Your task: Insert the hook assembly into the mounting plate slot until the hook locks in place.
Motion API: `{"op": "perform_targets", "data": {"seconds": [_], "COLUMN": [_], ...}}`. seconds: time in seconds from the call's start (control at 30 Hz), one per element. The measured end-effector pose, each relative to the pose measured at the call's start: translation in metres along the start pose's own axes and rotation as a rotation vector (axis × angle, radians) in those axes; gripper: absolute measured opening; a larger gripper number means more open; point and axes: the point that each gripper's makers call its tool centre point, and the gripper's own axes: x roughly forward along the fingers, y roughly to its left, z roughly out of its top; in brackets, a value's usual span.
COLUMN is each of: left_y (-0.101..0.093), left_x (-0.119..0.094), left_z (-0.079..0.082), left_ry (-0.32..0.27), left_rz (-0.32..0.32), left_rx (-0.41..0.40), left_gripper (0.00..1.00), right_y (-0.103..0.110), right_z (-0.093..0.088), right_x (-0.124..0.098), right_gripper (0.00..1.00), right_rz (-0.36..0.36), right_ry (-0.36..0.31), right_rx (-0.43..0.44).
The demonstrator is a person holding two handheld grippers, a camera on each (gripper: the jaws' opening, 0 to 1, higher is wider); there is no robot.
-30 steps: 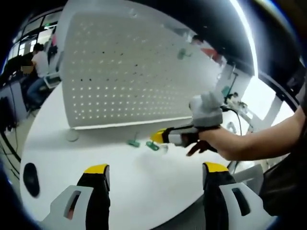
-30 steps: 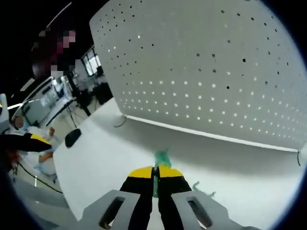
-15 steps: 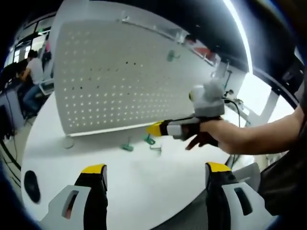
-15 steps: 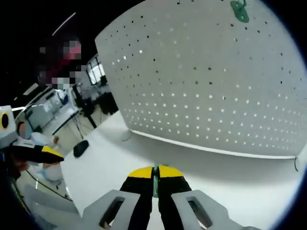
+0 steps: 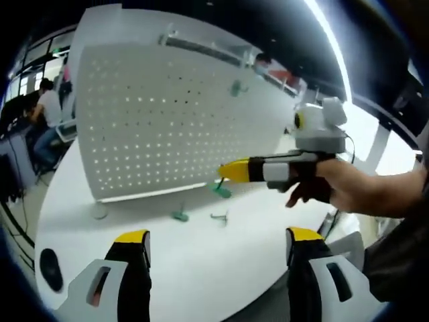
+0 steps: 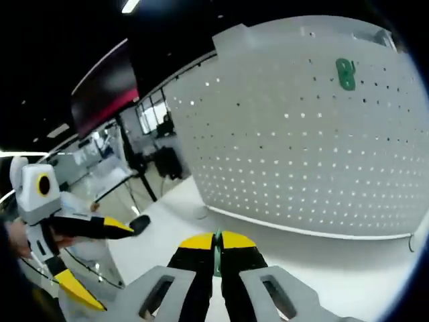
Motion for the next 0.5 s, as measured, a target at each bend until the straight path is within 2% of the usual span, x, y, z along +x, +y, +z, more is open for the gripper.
{"op": "perform_targets", "data": {"seconds": [0.33,0.5], "left_y": [-0.002,-0.008], "left_x": [0.0,0.002], "left_z": [0.007,0.009], "left_ry": [-0.023,-0.043], "left_rz": [0.003,-0.043], "left_rx": [-0.008,-0.093], "left_gripper": [0.82,0.83], "right_y": [0.031,0.048], "right_z": [0.009,0.018], "right_x": [-0.019,-0.032], "right_gripper": [0.0,0.0], "right_rz": [0.046,0.088], "right_ry": [-0.052,-0.103], "right_rx": [-0.008,0.018]}}
